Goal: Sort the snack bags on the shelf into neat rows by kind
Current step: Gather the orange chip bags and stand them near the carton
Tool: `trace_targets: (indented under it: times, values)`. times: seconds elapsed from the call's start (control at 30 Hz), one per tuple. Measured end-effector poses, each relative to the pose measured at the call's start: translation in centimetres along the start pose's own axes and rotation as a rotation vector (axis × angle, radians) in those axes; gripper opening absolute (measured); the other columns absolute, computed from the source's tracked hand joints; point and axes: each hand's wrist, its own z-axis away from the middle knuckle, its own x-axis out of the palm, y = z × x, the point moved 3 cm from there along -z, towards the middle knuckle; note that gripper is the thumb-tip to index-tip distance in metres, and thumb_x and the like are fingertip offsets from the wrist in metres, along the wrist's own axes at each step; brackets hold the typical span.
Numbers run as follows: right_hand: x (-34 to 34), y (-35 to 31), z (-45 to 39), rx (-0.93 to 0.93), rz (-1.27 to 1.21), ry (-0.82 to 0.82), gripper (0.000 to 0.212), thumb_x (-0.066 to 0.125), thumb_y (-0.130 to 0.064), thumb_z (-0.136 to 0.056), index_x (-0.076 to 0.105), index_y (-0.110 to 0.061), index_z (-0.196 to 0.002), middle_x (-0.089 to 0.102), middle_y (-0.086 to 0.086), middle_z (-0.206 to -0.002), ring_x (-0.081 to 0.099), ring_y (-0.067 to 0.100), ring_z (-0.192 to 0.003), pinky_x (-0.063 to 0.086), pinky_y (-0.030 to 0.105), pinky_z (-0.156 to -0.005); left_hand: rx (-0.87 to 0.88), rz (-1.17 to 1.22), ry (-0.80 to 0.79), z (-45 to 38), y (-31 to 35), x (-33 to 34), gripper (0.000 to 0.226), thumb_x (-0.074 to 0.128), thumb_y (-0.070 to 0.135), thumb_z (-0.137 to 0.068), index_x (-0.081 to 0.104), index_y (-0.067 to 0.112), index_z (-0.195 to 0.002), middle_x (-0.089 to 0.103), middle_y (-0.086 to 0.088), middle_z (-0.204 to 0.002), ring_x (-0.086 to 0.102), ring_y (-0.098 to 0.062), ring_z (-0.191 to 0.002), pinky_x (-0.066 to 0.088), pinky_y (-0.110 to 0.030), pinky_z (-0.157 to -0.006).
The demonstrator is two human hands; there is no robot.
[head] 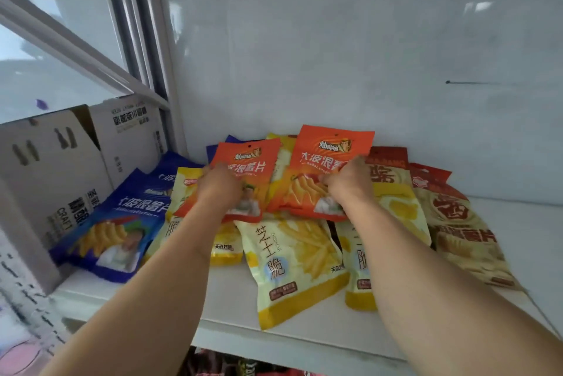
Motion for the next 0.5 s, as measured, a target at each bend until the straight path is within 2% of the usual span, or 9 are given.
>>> trace_targets:
  times: [0.07,0.17,0.23,0.27,0.33,0.4,0.5]
  values:
    - [0.2,0.0,1.1,0.03,-0.08,0.028,0.082,0.084,-0.016,-0.078,0.034,-0.009,-0.143,0.065,0.005,-0.119,0.066,0.027,-0.108,0.05,0.035,-0.086,0.014,-0.068,-0.026,-0.1,-0.8,-0.2,0.068,0.062,0.049,-0.089,0.043,0.012,-0.143,0.045,-0.018,-0.142,0.041,-0.041,-0.132,0.04,-0.05,-0.108]
    - [0.5,0.4,2.4,0.071,-0.181,0.041,0.087,0.085,-0.018,-0.078,0.026,-0.013,-0.142,0.063,-0.002,-0.107,0.061,0.019,-0.088,0.05,0.031,-0.076,-0.105,0.057,-0.059,0.0,-1.9,-0.1,0.099,0.065,0.066,-0.08,0.025,0.012,-0.153,0.03,-0.02,-0.156,0.026,-0.041,-0.144,0.027,-0.053,-0.115]
    - [0.6,0.9,3.0,0.113,-0.201,0.042,0.078,0.086,-0.021,-0.077,0.032,-0.014,-0.133,0.066,0.0,-0.103,0.062,0.017,-0.075,0.052,0.028,-0.063,-0.125,0.051,-0.052,0.4,-2.2,0.2,0.111,0.066,0.072,-0.076,0.019,0.008,-0.155,0.025,-0.022,-0.158,0.023,-0.041,-0.146,0.025,-0.053,-0.116]
    - [0.6,1.0,3.3,0.133,-0.205,0.048,0.074,0.086,-0.023,-0.076,0.035,-0.013,-0.128,0.067,0.001,-0.099,0.062,0.015,-0.07,0.053,0.029,-0.061,-0.136,0.052,-0.048,0.7,-2.3,0.2,0.116,0.066,0.073,-0.074,0.017,0.006,-0.155,0.024,-0.022,-0.159,0.024,-0.04,-0.147,0.025,-0.052,-0.116]
    - [0.8,1.2,3.6,0.155,-0.215,0.045,0.065,0.087,-0.024,-0.074,0.045,-0.01,-0.122,0.069,0.0,-0.093,0.066,0.015,-0.067,0.058,0.034,-0.068,-0.151,0.102,-0.038,0.7,-2.8,0.1,0.123,0.069,0.075,-0.07,0.014,0.004,-0.155,0.027,-0.022,-0.158,0.027,-0.04,-0.145,0.028,-0.052,-0.116]
    - [0.8,1.3,3.6,0.148,-0.248,0.033,0.052,0.087,-0.02,-0.075,0.058,-0.01,-0.117,0.072,-0.001,-0.091,0.07,0.018,-0.074,0.059,0.034,-0.076,-0.161,0.192,-0.023,0.3,-3.1,-0.3,0.126,0.074,0.074,-0.066,0.016,0.003,-0.153,0.035,-0.022,-0.154,0.034,-0.04,-0.142,0.033,-0.052,-0.114]
    - [0.6,1.5,3.9,0.141,-0.289,0.015,0.033,0.084,-0.012,-0.078,0.067,-0.015,-0.106,0.074,-0.001,-0.093,0.069,0.017,-0.077,0.053,0.027,-0.07,-0.213,0.357,-0.048,-0.4,-3.4,-0.5,0.124,0.084,0.063,-0.063,0.02,0.003,-0.151,0.045,-0.021,-0.145,0.047,-0.041,-0.131,0.041,-0.053,-0.108]
